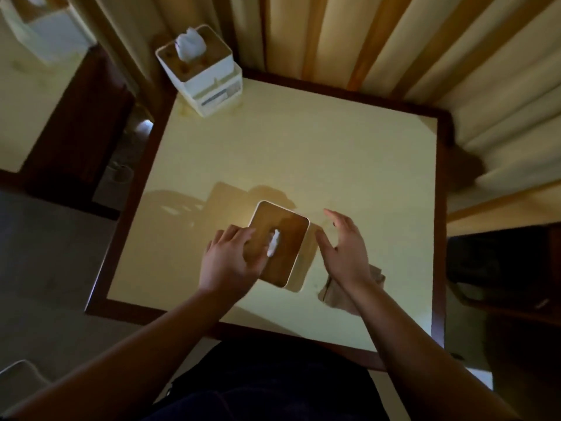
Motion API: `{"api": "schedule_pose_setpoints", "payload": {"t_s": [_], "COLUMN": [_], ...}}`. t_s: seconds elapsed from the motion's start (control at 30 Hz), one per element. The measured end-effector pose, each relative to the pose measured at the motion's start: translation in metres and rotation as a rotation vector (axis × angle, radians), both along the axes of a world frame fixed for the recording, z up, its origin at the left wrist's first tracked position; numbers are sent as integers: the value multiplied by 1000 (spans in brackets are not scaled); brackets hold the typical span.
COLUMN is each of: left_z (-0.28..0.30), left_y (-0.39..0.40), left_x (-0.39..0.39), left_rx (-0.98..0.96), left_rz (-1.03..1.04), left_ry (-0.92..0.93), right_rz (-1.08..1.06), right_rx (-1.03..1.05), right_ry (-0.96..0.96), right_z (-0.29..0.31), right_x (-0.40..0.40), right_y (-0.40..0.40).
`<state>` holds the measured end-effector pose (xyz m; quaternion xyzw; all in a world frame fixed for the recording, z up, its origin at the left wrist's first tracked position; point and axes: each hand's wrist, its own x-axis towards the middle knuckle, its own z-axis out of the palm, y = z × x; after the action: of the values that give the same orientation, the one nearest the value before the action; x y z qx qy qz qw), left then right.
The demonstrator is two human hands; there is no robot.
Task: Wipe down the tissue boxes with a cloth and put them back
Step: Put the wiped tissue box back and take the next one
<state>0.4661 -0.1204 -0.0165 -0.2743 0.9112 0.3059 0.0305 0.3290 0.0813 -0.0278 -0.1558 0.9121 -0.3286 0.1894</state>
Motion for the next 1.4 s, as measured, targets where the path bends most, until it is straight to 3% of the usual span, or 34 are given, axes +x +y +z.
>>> {"api": "schedule_pose_setpoints", "payload": {"t_s": [0.1,0.17,0.23,0.33,0.43,0.67,0.87,1.03,1.27,1.4], "left_z": [-1,-2,-4,-7,-8,-8,-1,-2,3,6], "left_y": [10,11,6,-3,-7,4,9,8,3,1], "left_x": [0,0,-1,0,1,-2,1,12,12,10], "left_rx": [-24,-24,-14,23,43,-79,-26,-4,59,83], "left_rz": [-1,17,-26,-152,-249,-372,-381,-252,-254,-232], "left_ry": [-9,11,17,-11,13,68,46,182,-22,-7], "right_rz": [137,186,142,5,-2,247,596,573,585,650], "right_rx": [20,101,157,200,238,264,217,246,194,270], "right_ry": [-51,13,67,-65,-139,119,164,152,104,71], "right_z": [2,-1,2,11,16,19,25,22,29,33], "right_x": [-3,5,12,20,31,42,39,29,16,7], "right_y": [-31,-35,-30,-15,2,3,-21,-25,-27,-27]}}
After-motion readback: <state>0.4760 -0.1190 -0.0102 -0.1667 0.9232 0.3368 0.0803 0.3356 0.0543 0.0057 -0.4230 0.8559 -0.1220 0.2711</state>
